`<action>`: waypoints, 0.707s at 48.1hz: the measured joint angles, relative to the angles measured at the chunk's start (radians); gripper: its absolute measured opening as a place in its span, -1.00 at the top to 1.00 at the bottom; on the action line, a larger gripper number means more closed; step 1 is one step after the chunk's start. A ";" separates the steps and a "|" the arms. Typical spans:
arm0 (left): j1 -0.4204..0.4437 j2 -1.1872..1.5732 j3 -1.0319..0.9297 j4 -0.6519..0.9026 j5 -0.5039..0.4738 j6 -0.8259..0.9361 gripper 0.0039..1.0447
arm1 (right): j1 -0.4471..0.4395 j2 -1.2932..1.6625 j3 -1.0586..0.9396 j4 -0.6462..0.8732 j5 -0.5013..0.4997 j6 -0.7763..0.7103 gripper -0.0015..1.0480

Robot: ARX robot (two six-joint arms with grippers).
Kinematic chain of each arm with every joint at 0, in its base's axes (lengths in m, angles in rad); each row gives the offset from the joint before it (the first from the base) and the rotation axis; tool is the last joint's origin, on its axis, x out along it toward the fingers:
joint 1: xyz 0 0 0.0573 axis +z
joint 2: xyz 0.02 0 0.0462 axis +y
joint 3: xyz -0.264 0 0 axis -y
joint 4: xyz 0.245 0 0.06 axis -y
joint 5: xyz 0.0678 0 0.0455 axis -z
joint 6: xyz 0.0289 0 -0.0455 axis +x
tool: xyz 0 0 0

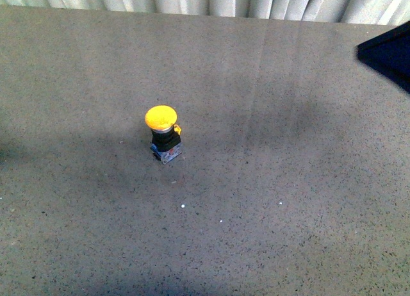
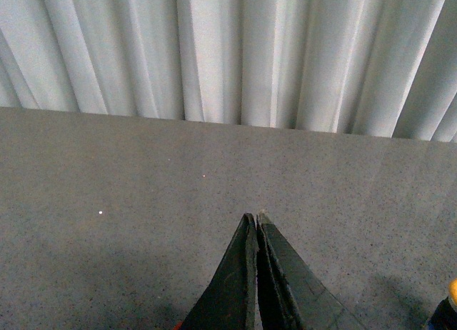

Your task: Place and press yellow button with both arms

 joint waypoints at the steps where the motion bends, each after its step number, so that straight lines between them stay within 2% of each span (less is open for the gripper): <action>1: 0.000 -0.015 -0.002 -0.012 0.000 0.000 0.98 | 0.011 0.044 0.021 0.003 -0.010 -0.010 -0.82; 10: 0.000 -0.144 -0.021 -0.124 0.000 0.001 0.98 | 0.111 0.352 0.209 0.035 -0.045 -0.120 -0.82; 20: 0.000 -0.304 -0.024 -0.269 0.000 0.001 0.98 | 0.210 0.541 0.414 -0.018 -0.113 -0.189 -0.82; 34: 0.000 -0.470 -0.024 -0.424 0.000 0.001 0.98 | 0.297 0.669 0.504 -0.056 -0.134 -0.217 0.17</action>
